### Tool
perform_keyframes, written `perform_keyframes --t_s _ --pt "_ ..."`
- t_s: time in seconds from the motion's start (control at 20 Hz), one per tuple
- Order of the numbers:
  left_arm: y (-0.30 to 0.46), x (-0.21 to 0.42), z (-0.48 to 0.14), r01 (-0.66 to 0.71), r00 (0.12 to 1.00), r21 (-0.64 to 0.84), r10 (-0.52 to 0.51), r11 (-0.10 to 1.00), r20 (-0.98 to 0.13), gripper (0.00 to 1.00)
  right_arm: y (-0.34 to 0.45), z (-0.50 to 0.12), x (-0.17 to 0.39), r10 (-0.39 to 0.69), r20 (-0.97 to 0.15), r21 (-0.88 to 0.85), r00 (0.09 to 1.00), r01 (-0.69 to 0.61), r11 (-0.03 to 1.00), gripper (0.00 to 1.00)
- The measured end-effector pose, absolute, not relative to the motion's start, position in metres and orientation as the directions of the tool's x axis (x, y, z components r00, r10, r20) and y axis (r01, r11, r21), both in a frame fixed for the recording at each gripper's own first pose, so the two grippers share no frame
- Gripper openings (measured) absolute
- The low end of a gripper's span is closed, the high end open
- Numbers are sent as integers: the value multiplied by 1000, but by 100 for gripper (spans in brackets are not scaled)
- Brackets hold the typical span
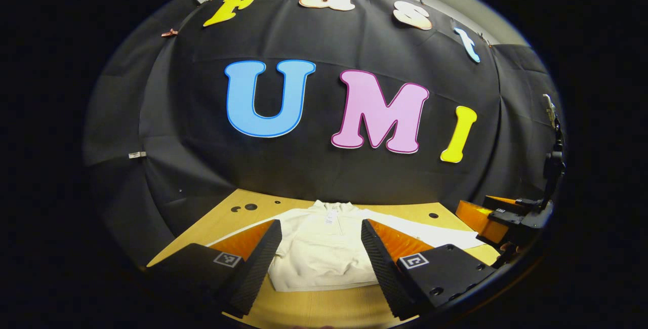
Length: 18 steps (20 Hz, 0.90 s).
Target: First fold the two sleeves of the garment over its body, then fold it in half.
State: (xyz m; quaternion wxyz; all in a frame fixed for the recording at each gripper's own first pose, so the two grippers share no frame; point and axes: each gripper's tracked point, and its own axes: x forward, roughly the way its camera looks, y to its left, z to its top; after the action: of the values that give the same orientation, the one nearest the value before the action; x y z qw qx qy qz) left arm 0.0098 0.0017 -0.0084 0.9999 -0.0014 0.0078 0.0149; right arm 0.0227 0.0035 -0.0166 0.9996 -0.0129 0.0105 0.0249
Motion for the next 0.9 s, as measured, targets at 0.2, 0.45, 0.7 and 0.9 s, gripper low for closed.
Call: perform_keyframes --t_s 0.2,0.45,0.7,0.9 --pt "0 12 -11 -33 999 -4 33 999 -26 98 -4 -21 31 40 -30 -32 999 -41 999 97" --pt "3 15 -18 -54 998 -17 53 998 -46 97 -29 -37 41 4 -66 -22 998 -5 1000 97" --pt "6 19 -27 -85 994 -20 83 996 -71 97 -72 -53 60 -52 -99 -25 994 50 998 97" --pt "2 25 -36 -106 990 -51 101 993 -102 98 -114 -69 76 -108 -135 -34 985 104 994 97"
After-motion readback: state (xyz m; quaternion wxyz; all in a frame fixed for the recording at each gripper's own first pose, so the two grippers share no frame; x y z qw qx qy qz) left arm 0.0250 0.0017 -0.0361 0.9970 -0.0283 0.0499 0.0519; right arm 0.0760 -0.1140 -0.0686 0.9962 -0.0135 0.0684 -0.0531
